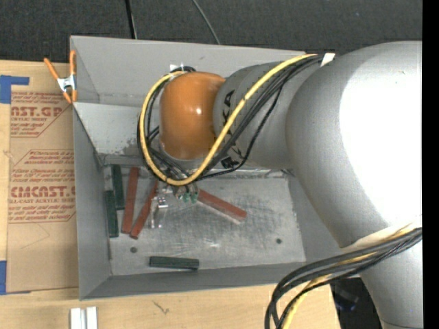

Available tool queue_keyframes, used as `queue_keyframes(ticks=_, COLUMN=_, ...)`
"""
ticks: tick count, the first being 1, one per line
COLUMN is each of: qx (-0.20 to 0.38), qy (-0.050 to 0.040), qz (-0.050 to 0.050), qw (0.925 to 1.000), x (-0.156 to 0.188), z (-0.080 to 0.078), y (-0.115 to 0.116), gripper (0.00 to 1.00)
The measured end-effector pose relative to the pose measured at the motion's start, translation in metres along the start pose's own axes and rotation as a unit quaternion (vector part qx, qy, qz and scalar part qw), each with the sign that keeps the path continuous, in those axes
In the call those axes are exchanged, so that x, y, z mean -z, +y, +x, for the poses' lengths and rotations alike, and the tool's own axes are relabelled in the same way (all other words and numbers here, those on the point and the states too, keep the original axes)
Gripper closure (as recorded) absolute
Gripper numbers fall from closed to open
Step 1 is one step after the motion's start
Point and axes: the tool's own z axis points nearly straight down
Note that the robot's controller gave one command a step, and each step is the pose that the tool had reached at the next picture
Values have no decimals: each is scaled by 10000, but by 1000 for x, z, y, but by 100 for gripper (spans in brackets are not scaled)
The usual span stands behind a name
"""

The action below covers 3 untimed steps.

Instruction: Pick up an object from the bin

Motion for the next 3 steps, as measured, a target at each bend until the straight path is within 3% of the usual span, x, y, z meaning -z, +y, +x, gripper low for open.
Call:
queue_keyframes(ticks=1, qx=890, qy=-9, qz=8, qw=9960, x=-18, z=4, y=-16, gripper=0)
queue_keyframes(ticks=2, qx=1536, qy=-6, qz=-14, qw=9881, x=-25, z=-7, y=-33, gripper=0)
queue_keyframes(ticks=3, qx=2699, qy=-85, qz=19, qw=9628, x=-20, z=-17, y=39, gripper=100)
